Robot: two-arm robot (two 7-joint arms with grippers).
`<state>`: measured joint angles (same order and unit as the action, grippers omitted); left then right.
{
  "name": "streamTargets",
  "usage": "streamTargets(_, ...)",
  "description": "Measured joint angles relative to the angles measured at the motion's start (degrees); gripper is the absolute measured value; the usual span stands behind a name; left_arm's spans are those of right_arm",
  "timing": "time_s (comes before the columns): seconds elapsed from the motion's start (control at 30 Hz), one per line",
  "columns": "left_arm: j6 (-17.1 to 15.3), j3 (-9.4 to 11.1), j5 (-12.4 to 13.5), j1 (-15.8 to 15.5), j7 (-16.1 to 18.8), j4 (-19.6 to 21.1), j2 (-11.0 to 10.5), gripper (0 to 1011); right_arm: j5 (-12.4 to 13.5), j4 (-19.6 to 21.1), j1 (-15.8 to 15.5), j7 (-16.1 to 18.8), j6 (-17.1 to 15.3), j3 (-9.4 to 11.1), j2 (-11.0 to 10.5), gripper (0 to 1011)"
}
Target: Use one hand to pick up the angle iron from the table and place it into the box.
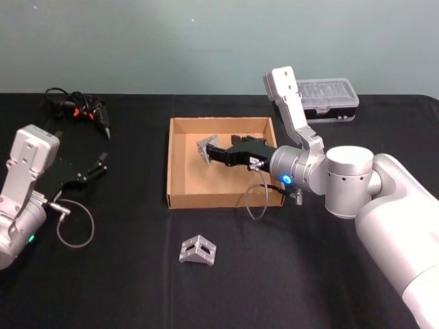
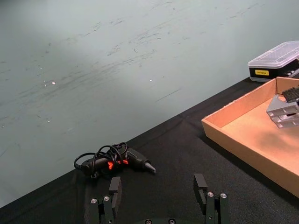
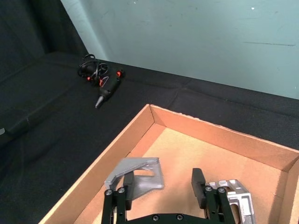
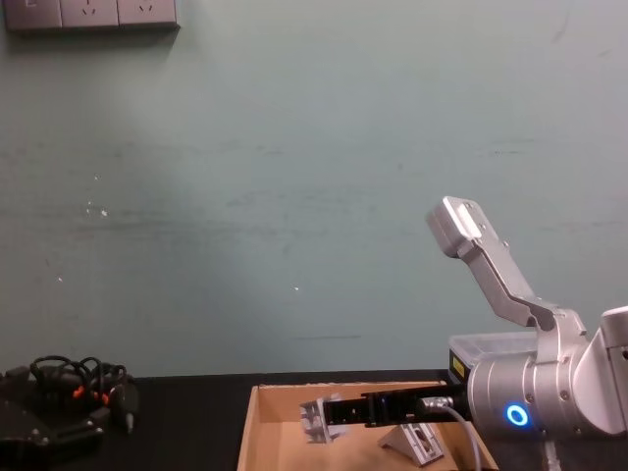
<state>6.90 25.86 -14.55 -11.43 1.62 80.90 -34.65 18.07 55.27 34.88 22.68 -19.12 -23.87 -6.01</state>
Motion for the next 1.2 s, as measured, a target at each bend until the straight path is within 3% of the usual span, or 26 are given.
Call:
streamTargets(0.3,0.0,0.0,0.0,0.0,0.0,0.0,0.0,1011,-0.04,0.06,-0.05,0.03,0.0,0.0,-0.03,998)
streamTargets(0.8,0.0,0.0,0.0,0.0,0.0,0.0,0.0,1011,-0.56,0.59,-0.16,-0.09,0.12,-0.48,-0.28,1004)
streamTargets(0.93,0.0,0.0,0.0,0.0,0.0,0.0,0.0,1011,-4.25,2.93,-0.38,-2.09,1.24,-2.94,-1.55,1004)
streamTargets(1.0,0.0,0.0,0.0,0.0,0.0,0.0,0.0,1011,-8.16,4.64,-0.37,-4.03,1.98,-5.12,-2.67,1004)
streamTargets(1.03,0.0,0.0,0.0,0.0,0.0,0.0,0.0,1011,-11.41,5.87,-0.3,-5.66,2.43,-7.03,-3.58,1004)
streamTargets(1.1,0.0,0.0,0.0,0.0,0.0,0.0,0.0,1011,-14.53,6.96,-0.16,-7.02,2.79,-8.82,-4.38,1004)
streamTargets(1.13,0.0,0.0,0.0,0.0,0.0,0.0,0.0,1011,-17.89,7.91,0.12,-8.47,2.94,-10.83,-5.25,1004)
streamTargets(1.17,0.0,0.0,0.0,0.0,0.0,0.0,0.0,1011,-17.89,7.91,0.12,-8.47,2.94,-10.83,-5.25,1004)
streamTargets(1.2,0.0,0.0,0.0,0.0,0.0,0.0,0.0,1011,-21.12,8.87,0.38,-9.83,3.18,-12.83,-6.11,1004)
